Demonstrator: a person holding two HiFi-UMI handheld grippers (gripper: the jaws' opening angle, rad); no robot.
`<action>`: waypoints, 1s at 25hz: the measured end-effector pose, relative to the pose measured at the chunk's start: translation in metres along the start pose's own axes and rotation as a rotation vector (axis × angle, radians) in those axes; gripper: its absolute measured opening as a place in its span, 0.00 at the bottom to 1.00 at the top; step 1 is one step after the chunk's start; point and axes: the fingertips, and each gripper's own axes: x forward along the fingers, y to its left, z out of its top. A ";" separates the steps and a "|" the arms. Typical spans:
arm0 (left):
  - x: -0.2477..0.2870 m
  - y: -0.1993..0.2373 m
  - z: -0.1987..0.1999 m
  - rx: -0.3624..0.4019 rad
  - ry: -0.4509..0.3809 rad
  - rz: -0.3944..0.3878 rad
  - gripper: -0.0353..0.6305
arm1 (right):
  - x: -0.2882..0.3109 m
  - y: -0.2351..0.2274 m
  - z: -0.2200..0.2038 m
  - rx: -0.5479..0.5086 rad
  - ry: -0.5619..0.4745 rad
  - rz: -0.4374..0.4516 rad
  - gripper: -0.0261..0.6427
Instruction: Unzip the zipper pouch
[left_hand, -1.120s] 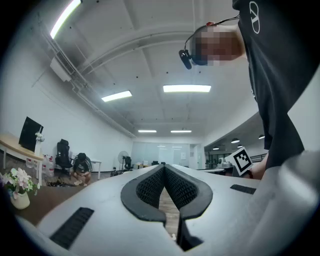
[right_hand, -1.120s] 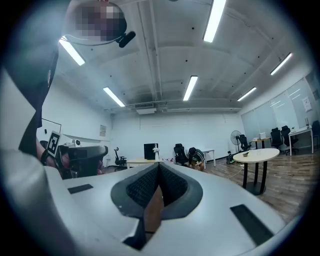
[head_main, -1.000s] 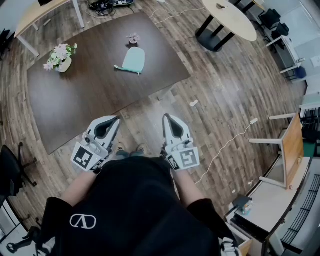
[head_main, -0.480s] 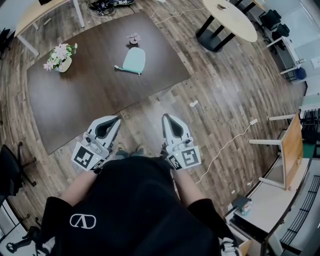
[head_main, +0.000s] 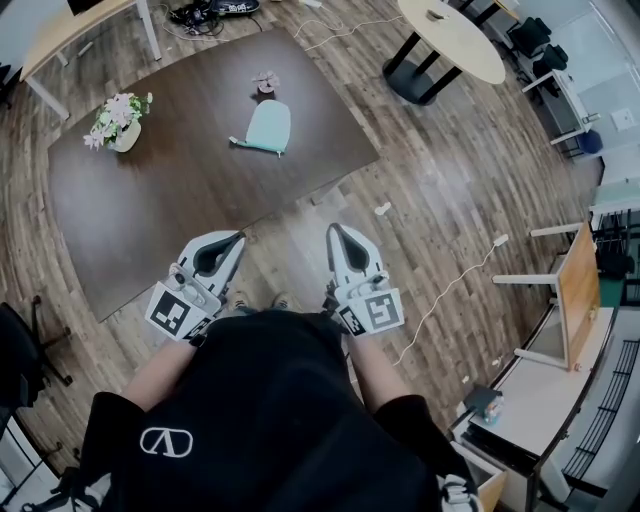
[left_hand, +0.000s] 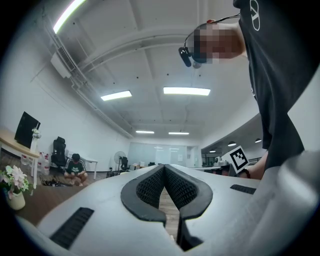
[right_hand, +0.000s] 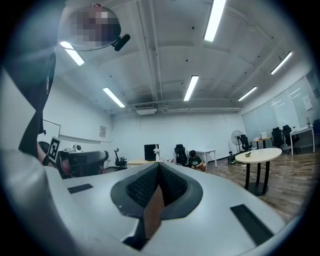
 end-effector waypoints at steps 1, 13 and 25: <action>-0.002 0.004 -0.001 -0.002 -0.002 -0.007 0.06 | 0.004 0.002 0.000 -0.006 0.000 -0.004 0.04; 0.002 0.050 -0.009 -0.020 -0.004 -0.020 0.06 | 0.061 -0.013 0.002 -0.057 -0.007 -0.014 0.04; 0.096 0.109 -0.042 -0.016 0.036 0.091 0.06 | 0.148 -0.104 -0.024 -0.021 0.034 0.116 0.04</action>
